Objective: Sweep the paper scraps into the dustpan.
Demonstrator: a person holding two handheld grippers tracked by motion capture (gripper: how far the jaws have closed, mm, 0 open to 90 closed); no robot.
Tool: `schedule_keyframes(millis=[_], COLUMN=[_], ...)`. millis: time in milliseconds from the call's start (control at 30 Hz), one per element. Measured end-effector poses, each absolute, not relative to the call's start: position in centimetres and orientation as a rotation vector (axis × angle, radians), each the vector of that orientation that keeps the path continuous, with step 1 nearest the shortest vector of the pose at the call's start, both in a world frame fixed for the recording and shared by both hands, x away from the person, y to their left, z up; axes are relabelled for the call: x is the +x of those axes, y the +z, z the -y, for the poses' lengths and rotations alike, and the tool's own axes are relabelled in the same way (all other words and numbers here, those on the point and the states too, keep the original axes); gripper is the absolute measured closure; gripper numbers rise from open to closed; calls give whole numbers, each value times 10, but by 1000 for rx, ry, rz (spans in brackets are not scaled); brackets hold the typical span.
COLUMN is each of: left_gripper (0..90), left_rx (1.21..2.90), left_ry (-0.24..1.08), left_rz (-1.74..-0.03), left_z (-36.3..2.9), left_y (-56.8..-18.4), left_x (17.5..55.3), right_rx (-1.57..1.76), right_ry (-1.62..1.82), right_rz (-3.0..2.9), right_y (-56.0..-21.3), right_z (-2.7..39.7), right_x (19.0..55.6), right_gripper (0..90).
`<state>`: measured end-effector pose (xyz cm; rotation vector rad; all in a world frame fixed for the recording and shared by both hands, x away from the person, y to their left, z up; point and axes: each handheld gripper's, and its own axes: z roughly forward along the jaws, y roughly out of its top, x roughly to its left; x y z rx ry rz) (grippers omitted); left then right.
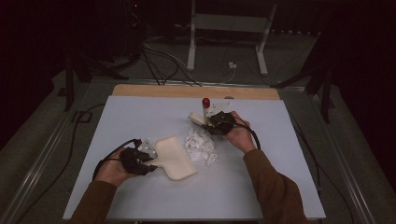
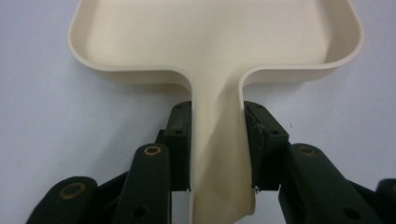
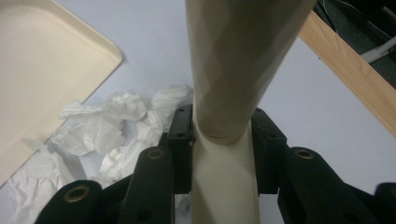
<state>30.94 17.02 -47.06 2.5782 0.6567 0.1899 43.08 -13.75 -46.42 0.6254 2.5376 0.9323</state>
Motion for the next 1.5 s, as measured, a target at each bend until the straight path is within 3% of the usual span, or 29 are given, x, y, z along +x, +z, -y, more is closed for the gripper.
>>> schedule_keyframes(millis=[700, 1500], left_gripper=[665, 665], left_rx=[2574, 2582], left_ry=[183, 171], left_rz=[-656, -635], left_z=[-166, -158], left_y=[-473, -474], left_x=[313, 318], right_rx=[460, 268], right_ry=[931, 1184], right_rz=[-2585, -2638], right_y=[-464, -457], right_z=[124, 108], right_x=[406, 390], right_gripper=[670, 671])
